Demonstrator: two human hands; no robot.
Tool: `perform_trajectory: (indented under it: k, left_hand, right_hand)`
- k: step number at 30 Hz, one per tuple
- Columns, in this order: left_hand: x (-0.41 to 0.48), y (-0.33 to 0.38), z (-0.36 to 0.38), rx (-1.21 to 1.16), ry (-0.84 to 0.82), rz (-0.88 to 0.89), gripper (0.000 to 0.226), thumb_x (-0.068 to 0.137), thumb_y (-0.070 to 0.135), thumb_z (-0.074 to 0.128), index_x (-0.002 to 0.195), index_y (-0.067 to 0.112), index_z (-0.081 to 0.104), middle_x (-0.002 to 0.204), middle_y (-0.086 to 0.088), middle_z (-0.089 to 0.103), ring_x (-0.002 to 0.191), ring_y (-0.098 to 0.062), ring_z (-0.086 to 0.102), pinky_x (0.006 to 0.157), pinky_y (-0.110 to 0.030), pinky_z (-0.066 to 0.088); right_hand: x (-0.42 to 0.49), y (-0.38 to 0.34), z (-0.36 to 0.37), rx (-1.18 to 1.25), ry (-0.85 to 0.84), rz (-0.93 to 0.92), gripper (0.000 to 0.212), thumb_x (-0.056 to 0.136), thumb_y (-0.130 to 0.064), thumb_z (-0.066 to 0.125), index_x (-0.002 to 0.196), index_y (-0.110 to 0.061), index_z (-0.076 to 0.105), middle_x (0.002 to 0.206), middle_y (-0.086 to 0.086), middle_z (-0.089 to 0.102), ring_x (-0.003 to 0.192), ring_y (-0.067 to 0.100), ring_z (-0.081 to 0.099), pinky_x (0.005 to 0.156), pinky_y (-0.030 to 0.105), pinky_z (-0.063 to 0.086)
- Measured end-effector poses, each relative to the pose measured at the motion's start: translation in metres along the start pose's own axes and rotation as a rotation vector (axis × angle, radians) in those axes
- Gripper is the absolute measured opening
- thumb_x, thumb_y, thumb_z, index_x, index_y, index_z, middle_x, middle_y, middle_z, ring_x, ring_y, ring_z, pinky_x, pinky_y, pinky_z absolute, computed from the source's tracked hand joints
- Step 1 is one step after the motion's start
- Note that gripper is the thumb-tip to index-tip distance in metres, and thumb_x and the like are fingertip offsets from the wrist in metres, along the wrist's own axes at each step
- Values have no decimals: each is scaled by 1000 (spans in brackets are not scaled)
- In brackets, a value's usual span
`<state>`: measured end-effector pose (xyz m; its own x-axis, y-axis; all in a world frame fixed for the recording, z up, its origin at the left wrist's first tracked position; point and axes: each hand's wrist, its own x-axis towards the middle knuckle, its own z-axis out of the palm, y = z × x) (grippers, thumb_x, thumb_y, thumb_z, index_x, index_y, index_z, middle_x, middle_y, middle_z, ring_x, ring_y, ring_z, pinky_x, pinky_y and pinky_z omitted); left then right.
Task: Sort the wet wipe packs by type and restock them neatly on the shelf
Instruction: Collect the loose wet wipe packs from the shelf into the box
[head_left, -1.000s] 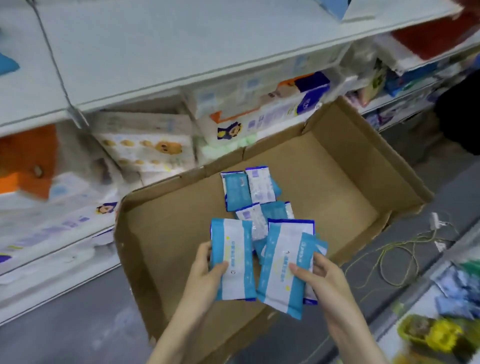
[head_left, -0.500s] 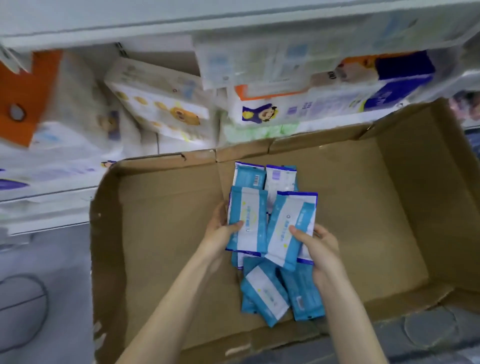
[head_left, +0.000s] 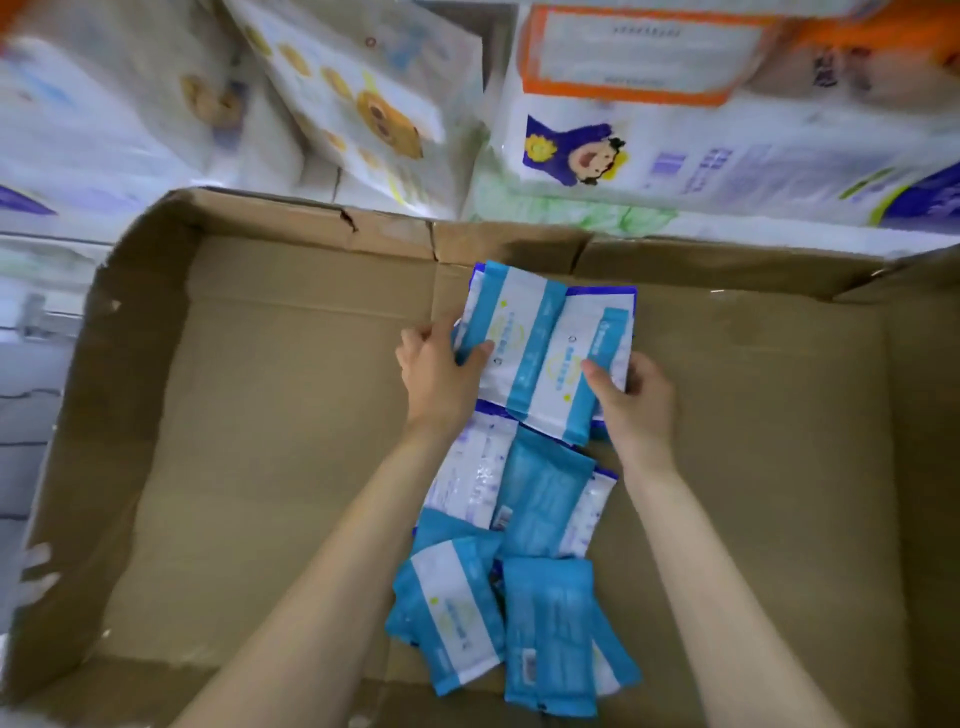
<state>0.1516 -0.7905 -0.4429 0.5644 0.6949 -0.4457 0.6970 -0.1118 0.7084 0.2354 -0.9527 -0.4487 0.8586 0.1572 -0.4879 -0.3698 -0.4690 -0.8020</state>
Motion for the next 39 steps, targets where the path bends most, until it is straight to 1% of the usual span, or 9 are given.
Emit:
perform_trajectory:
  k: [2,6,14,18,24,27,33,37,39]
  left_hand:
    - [-9,6,-4,67,22,-26,51,91,32,61,139,24,45,127,-12,41,120,-30,38,107,-41,33]
    - [-37,20,-26,70,21,53,45,94,35,55,137,23,47,126,-5,49,119,-22,49,101,-36,40]
    - [-148,17,-101,-185,142,107,24,91,25,61,114,25,63,108,11,64,94,11,58,77,1,38]
    - [-198,-12,-160,-243,197,95,26,84,41,58,109,38,59,110,16,63,99,11,57,87,-8,44]
    - [-229,-59,-294,-65,319,199,50,81,56,51,125,32,56,118,21,58,108,11,50,92,-9,39]
    - [-233,-81,-379,-106,359,285,47,85,60,56,125,35,56,118,26,56,109,20,46,90,-1,34]
    - [-261,-139,-545,-151,509,348,52,84,59,59,127,31,56,121,17,60,113,5,54,101,-25,42]
    - [-274,-154,-616,-278,571,349,43,78,61,57,117,44,56,114,24,62,111,-3,58,102,-39,45]
    - [-271,-151,-637,-344,578,368,40,75,59,56,114,46,58,114,26,63,112,-3,58,103,-41,45]
  right_hand:
    - [-2,3,-6,-152,44,-27,62,64,-65,71,110,-24,58,108,0,65,103,21,62,88,48,52]
    - [-26,-25,-21,-261,59,-81,61,81,-44,67,132,-18,48,128,9,51,119,27,48,102,49,40]
    - [-129,-95,-2,-88,-237,-182,26,89,-28,64,113,-32,55,104,-4,62,83,6,58,71,18,44]
    - [-195,-121,40,-103,-375,-272,28,88,-28,66,111,-39,57,102,-13,63,91,3,62,81,19,44]
    - [-292,-171,115,-215,-396,-552,36,87,-35,66,121,-38,56,120,-15,60,118,1,52,105,29,38]
    - [-345,-200,162,-191,-359,-652,39,86,-37,65,121,-44,52,123,-16,58,121,3,50,106,28,37]
    - [-448,-242,261,-156,-461,-713,42,86,-37,65,125,-41,51,125,-21,54,119,-5,47,100,16,35]
    - [-490,-279,289,-230,-511,-817,46,87,-40,62,130,-43,47,125,-31,45,117,-21,34,95,-1,23]
    - [-496,-302,294,-216,-486,-820,45,87,-41,62,129,-46,46,123,-33,44,115,-18,38,93,5,28]
